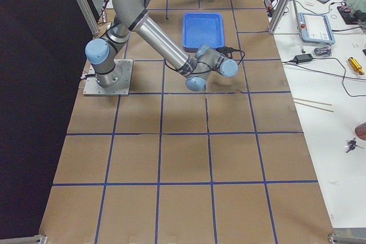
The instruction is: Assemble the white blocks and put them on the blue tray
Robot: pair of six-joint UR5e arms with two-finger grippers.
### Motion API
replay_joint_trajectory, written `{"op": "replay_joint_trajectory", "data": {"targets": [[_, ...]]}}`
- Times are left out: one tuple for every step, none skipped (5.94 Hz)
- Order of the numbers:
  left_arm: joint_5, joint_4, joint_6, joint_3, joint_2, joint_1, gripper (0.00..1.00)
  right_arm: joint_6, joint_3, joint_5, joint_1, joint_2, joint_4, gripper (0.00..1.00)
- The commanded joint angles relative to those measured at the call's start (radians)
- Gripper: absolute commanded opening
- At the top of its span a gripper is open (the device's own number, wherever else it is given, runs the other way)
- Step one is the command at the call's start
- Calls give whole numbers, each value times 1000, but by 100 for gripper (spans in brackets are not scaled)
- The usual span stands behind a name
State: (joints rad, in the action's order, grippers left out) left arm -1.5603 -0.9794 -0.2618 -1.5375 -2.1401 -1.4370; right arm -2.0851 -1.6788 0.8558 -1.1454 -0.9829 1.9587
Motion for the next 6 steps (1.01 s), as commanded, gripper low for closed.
{"op": "replay_joint_trajectory", "data": {"targets": [[2, -24, -177, -6, 86, -173, 0, 0, 10, 8, 1, 53, 57, 100], [-1, -24, -301, -10, 97, -262, 1, 8, 7, 12, 1, 56, 55, 100], [-9, -24, -436, -12, 98, -345, 2, 8, 7, 19, 1, 59, 57, 100], [-12, -27, -508, -24, 88, -437, 2, 10, 14, 13, 1, 53, 55, 99], [-14, -25, -602, -41, 82, -483, 2, 13, 14, 16, 0, 52, 55, 96], [-15, -24, -805, -47, 72, -499, 2, 22, 14, 17, 0, 53, 55, 90]]}}
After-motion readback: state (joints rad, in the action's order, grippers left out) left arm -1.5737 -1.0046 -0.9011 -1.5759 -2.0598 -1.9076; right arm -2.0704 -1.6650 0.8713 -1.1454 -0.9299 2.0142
